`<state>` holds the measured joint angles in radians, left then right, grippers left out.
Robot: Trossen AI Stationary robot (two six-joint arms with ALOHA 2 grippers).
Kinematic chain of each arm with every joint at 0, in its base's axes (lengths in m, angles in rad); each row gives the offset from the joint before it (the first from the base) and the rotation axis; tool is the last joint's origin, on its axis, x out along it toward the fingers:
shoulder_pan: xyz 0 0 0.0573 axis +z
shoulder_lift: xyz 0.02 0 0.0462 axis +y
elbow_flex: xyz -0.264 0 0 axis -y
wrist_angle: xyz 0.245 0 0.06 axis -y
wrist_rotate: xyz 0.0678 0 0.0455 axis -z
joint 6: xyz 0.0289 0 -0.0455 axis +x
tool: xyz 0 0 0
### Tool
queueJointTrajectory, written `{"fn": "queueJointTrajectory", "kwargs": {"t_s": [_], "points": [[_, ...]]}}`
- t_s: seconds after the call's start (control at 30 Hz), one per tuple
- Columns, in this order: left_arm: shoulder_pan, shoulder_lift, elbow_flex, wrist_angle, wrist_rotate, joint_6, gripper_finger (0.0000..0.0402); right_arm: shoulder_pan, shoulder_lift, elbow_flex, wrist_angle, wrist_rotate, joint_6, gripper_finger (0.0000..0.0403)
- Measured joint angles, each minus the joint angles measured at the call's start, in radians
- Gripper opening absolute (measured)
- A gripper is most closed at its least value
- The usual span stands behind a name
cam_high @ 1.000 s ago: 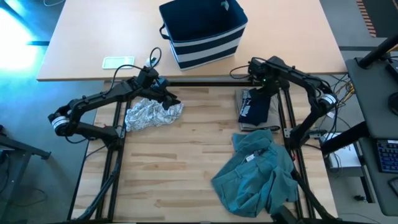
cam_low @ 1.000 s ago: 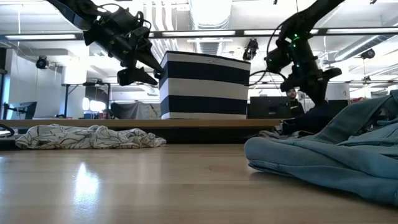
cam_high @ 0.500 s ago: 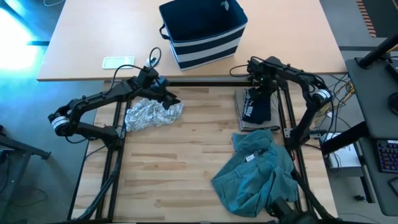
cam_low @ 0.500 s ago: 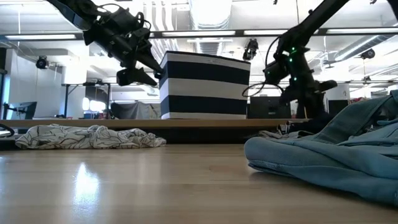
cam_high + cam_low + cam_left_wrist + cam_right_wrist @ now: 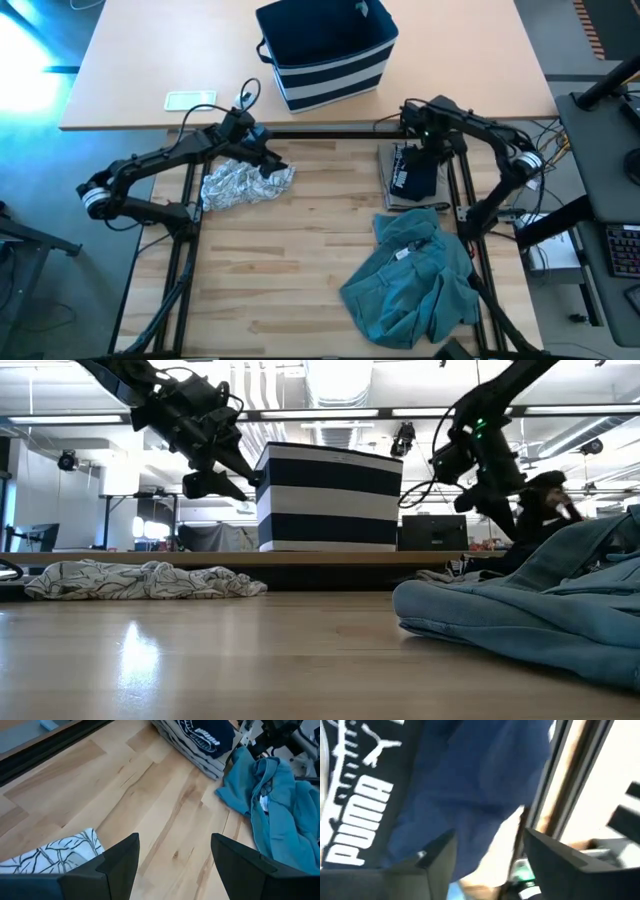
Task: Fold Laundry from Bin
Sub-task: Stack the folded blue boxer on top of the folded brown shorts
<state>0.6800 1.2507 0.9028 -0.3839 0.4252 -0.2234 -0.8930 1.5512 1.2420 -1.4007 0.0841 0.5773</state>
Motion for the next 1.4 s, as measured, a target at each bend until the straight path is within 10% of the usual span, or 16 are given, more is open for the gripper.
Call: {"fn": "queueJointTrajectory", "kwargs": {"t_s": [0.23,0.63,0.97,1.4], "points": [[0.000,-0.042,0.000,-0.053,0.000,0.044,0.0230,0.096,-0.201,-0.223,0.081,-0.035,0.240,0.0262],[0.000,-0.071,0.000,-0.079,0.000,0.059,0.0230,0.112,-0.429,-0.569,0.484,-0.144,0.347,0.0213],[0.000,-0.078,0.000,-0.091,0.000,0.058,0.0230,0.117,-0.439,-0.482,0.391,-0.144,0.298,0.0024],[0.000,-0.078,0.000,-0.089,0.000,0.057,0.0230,0.117,-0.408,-0.346,0.037,-0.149,0.301,0.0039]]}}
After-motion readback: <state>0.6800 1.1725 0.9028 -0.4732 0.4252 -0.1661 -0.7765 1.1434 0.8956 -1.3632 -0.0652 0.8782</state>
